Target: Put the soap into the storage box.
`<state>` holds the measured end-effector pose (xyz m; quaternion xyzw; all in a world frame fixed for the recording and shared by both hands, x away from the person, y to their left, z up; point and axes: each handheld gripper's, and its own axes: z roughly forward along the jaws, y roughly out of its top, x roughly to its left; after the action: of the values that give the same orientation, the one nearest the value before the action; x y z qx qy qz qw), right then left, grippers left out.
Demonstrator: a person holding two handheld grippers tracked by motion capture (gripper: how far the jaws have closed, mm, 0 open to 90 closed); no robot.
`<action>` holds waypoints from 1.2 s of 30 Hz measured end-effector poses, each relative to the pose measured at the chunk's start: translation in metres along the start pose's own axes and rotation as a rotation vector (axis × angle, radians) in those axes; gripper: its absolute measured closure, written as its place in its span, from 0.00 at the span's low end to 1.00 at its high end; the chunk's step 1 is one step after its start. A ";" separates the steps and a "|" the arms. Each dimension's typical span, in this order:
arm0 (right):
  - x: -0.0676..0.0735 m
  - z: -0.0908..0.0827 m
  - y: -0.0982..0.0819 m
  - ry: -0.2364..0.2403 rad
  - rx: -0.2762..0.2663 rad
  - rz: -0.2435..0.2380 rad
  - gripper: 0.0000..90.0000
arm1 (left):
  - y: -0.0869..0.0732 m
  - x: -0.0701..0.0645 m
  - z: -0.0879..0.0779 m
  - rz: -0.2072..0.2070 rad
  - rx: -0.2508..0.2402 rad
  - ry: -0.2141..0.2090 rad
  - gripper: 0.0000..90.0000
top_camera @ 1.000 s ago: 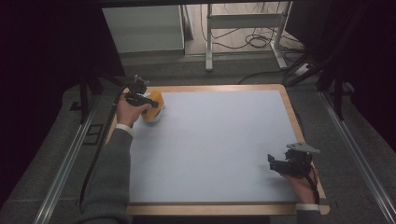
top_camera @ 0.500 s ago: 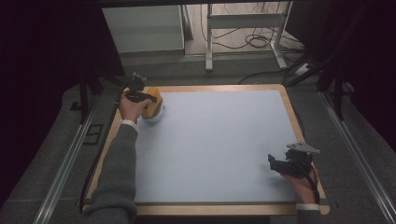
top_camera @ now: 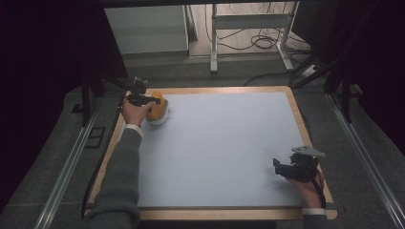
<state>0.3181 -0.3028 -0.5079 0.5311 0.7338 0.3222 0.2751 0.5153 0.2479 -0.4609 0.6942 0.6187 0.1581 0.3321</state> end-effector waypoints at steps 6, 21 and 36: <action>0.001 0.000 0.000 0.001 0.002 -0.006 0.06 | -0.001 0.002 -0.010 0.009 0.002 -0.003 0.32; 0.004 0.002 0.000 0.004 0.009 -0.017 0.06 | -0.030 -0.010 -0.051 0.140 -0.078 -0.061 0.24; 0.008 -0.001 0.003 0.010 -0.005 -0.025 0.06 | -0.102 -0.035 -0.071 0.273 -0.044 -0.209 0.21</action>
<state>0.3168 -0.2947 -0.5059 0.5195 0.7409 0.3232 0.2770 0.3869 0.2346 -0.4695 0.7770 0.4772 0.1425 0.3851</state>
